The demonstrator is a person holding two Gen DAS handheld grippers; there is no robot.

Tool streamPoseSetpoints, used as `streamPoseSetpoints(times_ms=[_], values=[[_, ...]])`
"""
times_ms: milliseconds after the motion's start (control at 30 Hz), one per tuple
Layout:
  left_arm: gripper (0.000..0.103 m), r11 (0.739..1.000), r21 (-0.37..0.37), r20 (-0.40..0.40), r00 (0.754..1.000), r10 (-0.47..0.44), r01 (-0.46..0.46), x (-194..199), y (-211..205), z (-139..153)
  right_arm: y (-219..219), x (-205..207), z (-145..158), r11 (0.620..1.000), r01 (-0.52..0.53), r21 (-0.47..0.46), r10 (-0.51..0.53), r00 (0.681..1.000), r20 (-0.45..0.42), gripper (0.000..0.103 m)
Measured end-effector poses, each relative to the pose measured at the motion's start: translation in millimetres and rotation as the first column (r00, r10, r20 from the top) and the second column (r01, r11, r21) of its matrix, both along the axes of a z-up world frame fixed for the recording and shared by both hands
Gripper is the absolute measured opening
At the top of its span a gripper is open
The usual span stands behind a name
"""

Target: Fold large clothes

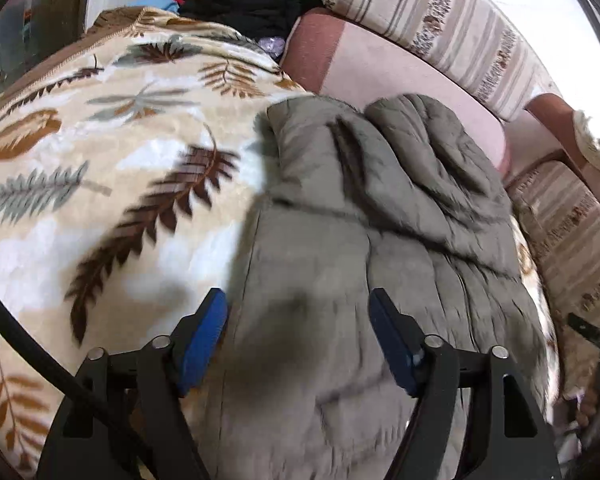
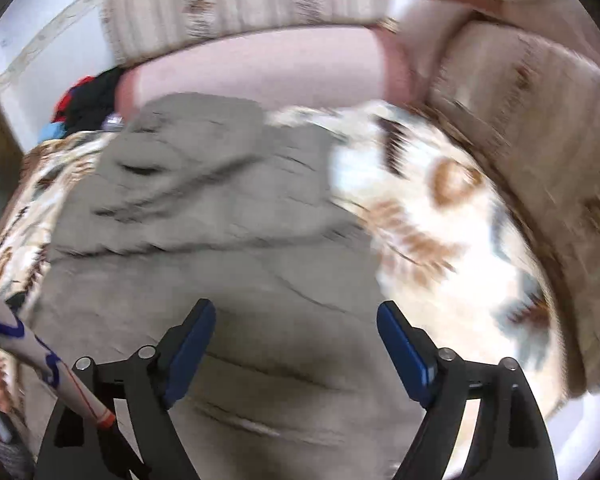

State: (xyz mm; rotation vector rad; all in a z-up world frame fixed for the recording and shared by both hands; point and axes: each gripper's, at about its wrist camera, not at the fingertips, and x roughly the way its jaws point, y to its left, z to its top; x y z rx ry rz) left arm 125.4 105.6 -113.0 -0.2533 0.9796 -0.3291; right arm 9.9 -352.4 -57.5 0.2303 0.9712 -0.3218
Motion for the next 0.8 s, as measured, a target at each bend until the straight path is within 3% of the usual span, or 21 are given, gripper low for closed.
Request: streamPoseSetpoints(times_ms=[167,233,333,433,500,567,700,800], values=[[0.08,1.0,0.015,-0.106,0.994,0.017,-0.016,-25.4,33.3,-19.5,-45.7,-28.5,-44.0,0.993,0.023,0.113,-0.018,0.999,-0.047,0.087],[0.08,0.999,-0.02,-0.157,0.987,0.024,-0.027,-30.5,44.5,-28.9,-55.1,-33.4,-56.5,0.99,0.027,0.14,-0.021,0.999,-0.046,0.087],[0.08,0.99,-0.132,-0.221,0.975,0.014,-0.044,-35.4,58.4,-42.4,-64.5,-37.5,-70.6,0.978,0.034,0.205,-0.031,0.999,-0.018,0.087],[0.08,0.977,-0.211,-0.232,0.973,-0.013,-0.038,-38.4,60.2,-45.1,-71.0,-40.6,-87.3,0.913,-0.013,0.407,0.009,1.0,0.012,0.087],[0.08,0.946,-0.322,-0.268,0.961,-0.065,-0.026,-39.8,57.7,-50.1,-70.3,-41.8,-96.5,0.848,-0.063,0.526,0.053,0.998,0.034,0.086],[0.08,0.931,-0.365,-0.285,0.954,-0.094,-0.017,-46.0,52.7,-55.6,-70.9,-46.2,-97.5,0.821,-0.082,0.564,0.06,0.997,0.058,0.086],[0.079,0.924,-0.382,-0.268,0.959,-0.091,-0.019,-66.5,50.8,-57.2,-77.5,-58.1,-101.0,0.74,-0.099,0.665,0.058,0.995,0.083,0.086],[0.079,0.9,-0.436,-0.27,0.956,-0.119,-0.011,-85.1,52.0,-55.5,-79.2,-69.4,-101.9,0.685,-0.124,0.718,0.056,0.992,0.117,0.083]])
